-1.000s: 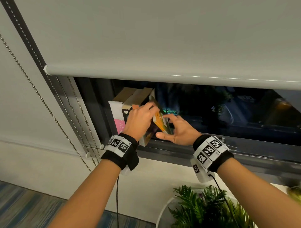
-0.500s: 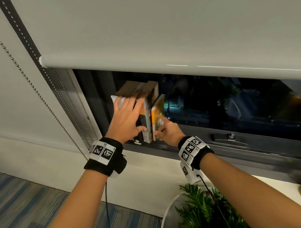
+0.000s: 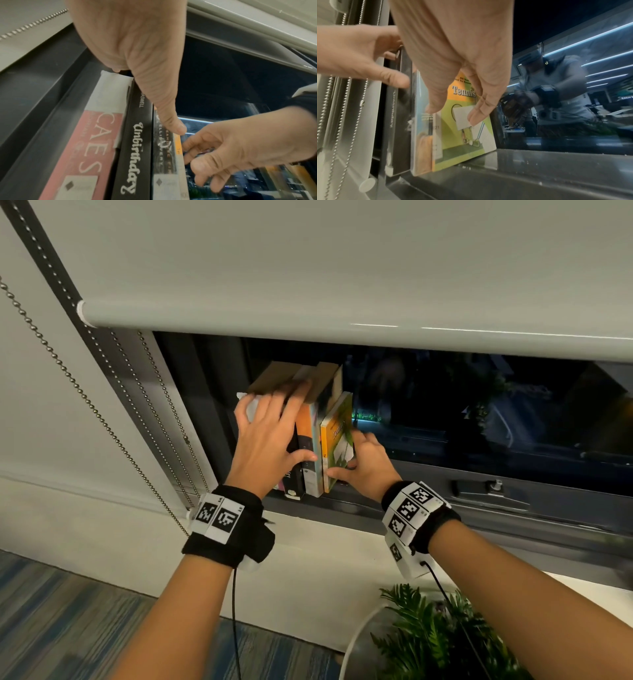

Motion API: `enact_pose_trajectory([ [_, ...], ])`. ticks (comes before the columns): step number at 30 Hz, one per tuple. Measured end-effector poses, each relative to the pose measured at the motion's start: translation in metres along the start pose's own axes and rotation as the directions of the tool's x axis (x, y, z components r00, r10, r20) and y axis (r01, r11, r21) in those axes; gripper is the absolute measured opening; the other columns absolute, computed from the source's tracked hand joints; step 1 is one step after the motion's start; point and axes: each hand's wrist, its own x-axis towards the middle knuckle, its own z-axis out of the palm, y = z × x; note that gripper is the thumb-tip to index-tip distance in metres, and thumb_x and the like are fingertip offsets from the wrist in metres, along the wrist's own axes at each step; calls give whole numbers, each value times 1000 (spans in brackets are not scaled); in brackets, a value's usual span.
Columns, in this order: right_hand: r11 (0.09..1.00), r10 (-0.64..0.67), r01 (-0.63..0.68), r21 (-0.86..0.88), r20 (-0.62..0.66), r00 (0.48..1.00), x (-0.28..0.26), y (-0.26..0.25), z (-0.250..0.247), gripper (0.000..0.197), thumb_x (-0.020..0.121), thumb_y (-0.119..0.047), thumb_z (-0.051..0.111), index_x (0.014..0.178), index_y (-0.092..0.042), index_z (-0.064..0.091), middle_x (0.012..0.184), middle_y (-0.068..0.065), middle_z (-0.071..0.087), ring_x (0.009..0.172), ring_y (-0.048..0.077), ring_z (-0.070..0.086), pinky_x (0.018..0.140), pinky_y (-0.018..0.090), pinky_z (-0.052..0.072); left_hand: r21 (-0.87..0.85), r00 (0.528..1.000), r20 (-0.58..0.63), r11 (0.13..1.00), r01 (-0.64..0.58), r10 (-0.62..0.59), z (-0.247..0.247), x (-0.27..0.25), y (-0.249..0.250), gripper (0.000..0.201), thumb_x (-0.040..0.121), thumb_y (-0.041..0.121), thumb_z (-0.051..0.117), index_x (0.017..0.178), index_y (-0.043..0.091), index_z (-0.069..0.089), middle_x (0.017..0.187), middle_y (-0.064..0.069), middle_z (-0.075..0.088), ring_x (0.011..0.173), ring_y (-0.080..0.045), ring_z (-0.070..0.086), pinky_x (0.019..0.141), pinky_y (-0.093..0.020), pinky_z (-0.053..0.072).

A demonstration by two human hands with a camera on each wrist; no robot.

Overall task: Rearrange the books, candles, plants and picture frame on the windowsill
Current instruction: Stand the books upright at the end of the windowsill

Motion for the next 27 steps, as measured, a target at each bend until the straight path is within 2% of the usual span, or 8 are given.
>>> enact_pose_trajectory([
  [3, 1000, 7, -7, 27, -9, 1000, 2, -2, -7, 88, 65, -33, 85, 138, -25, 37, 129, 3, 42, 112, 26, 55, 97, 46, 50, -9, 1000, -4, 1000, 28, -28, 1, -7, 0, 107, 56, 61, 79, 143, 17, 34, 138, -9, 45, 131, -27, 39, 109, -53, 23],
  [10, 999, 18, -17, 34, -7, 1000, -1, -6, -12, 95, 64, -31, 86, 142, -27, 31, 132, 4, 41, 112, 26, 55, 96, 47, 50, -8, 996, -44, 997, 80, -80, 2, -16, 4, 104, 58, 60, 79, 141, 18, 34, 141, -13, 40, 130, -28, 35, 108, -52, 22],
  [15, 997, 8, -7, 73, -17, 1000, -9, -7, -16, 89, 66, -25, 85, 140, -27, 35, 132, 3, 40, 112, 24, 56, 98, 46, 49, -36, 991, -70, 993, 113, -115, 0, -20, 5, 100, 59, 58, 80, 139, 20, 34, 141, -15, 40, 129, -29, 35, 105, -51, 26],
  [18, 998, 13, -11, 65, -28, 1000, -17, -5, -21, 85, 70, -23, 82, 140, -22, 35, 133, 5, 40, 113, 23, 53, 100, 43, 47, -52, 992, -57, 992, 113, -116, 1, -25, 9, 100, 61, 58, 80, 141, 21, 33, 143, -14, 37, 128, -28, 34, 103, -49, 27],
  [20, 998, 10, -7, 62, -42, 999, -22, -5, -26, 83, 72, -23, 81, 141, -21, 35, 134, 6, 40, 107, 19, 55, 96, 35, 49, -62, 991, -49, 991, 117, -121, 0, -27, 13, 102, 61, 56, 81, 142, 22, 30, 145, -14, 33, 128, -28, 34, 102, -49, 27],
  [23, 998, -4, 9, 57, -83, 997, -30, -6, -33, 78, 76, -22, 79, 140, -20, 35, 135, 6, 43, 83, 9, 58, 78, 23, 49, -84, 990, -44, 988, 130, -134, -4, -29, 19, 104, 62, 53, 82, 145, 21, 27, 146, -14, 29, 129, -28, 33, 102, -49, 27],
  [25, 999, 0, 5, 50, -111, 994, -36, -7, -38, 75, 77, -23, 78, 139, -21, 36, 135, 7, 46, 77, 6, 58, 77, 23, 49, -103, 990, -43, 986, 129, -134, -8, -30, 24, 104, 63, 51, 81, 146, 21, 27, 147, -14, 28, 130, -29, 33, 103, -48, 26],
  [27, 999, 17, -12, 48, -124, 992, -46, -7, -45, 71, 78, -23, 76, 138, -20, 37, 131, 8, 50, 77, 10, 60, 82, 29, 53, -125, 991, -50, 985, 115, -122, -11, -32, 31, 101, 65, 48, 81, 146, 21, 27, 147, -13, 27, 131, -28, 32, 104, -47, 25],
])
